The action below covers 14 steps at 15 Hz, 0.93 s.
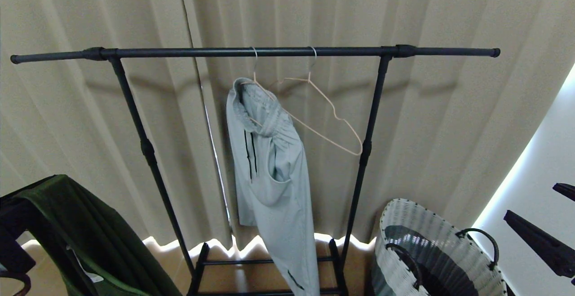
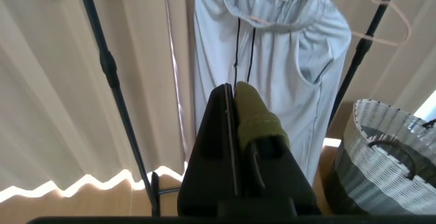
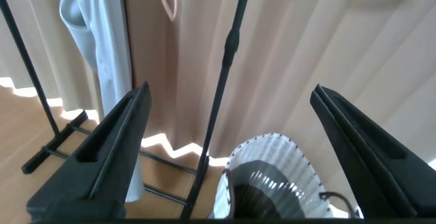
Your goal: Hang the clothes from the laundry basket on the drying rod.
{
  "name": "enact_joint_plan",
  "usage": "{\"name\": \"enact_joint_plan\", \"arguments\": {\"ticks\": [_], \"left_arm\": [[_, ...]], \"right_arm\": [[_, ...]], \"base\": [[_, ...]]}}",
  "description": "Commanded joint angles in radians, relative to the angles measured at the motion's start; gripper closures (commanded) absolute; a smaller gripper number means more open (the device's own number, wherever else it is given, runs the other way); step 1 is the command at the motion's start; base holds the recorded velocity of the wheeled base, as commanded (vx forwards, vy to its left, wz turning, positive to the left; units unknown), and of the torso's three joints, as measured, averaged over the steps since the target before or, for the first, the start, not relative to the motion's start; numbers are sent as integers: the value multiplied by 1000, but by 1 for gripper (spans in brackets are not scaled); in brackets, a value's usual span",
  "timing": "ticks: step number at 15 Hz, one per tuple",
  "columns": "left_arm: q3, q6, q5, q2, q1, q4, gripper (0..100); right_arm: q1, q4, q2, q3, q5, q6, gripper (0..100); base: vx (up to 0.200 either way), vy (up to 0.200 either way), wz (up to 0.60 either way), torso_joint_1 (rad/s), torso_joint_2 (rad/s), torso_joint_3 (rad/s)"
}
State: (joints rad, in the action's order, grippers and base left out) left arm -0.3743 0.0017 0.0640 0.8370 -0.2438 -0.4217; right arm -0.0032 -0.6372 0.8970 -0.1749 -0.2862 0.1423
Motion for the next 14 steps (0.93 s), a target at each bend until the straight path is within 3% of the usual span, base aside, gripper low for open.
{"name": "enact_joint_plan", "arguments": {"ticks": [1, 4, 8, 14], "left_arm": [[0, 0, 0, 11, 0, 0, 100], [0, 0, -1, 11, -2, 0, 100], [1, -2, -26, 20, 0, 1, 100], [8, -2, -35, 25, 0, 1, 100]], "right_arm": [[0, -1, 2, 0, -1, 0, 0], [0, -12, 2, 17, -1, -1, 0], [0, -10, 2, 20, -1, -1, 0], [0, -10, 2, 21, -1, -1, 0]], "base": [[0, 0, 0, 207, -525, -315], [0, 0, 0, 214, -525, -316], [0, 0, 0, 71, -159, -86], [0, 200, 0, 9, -5, -3]]}}
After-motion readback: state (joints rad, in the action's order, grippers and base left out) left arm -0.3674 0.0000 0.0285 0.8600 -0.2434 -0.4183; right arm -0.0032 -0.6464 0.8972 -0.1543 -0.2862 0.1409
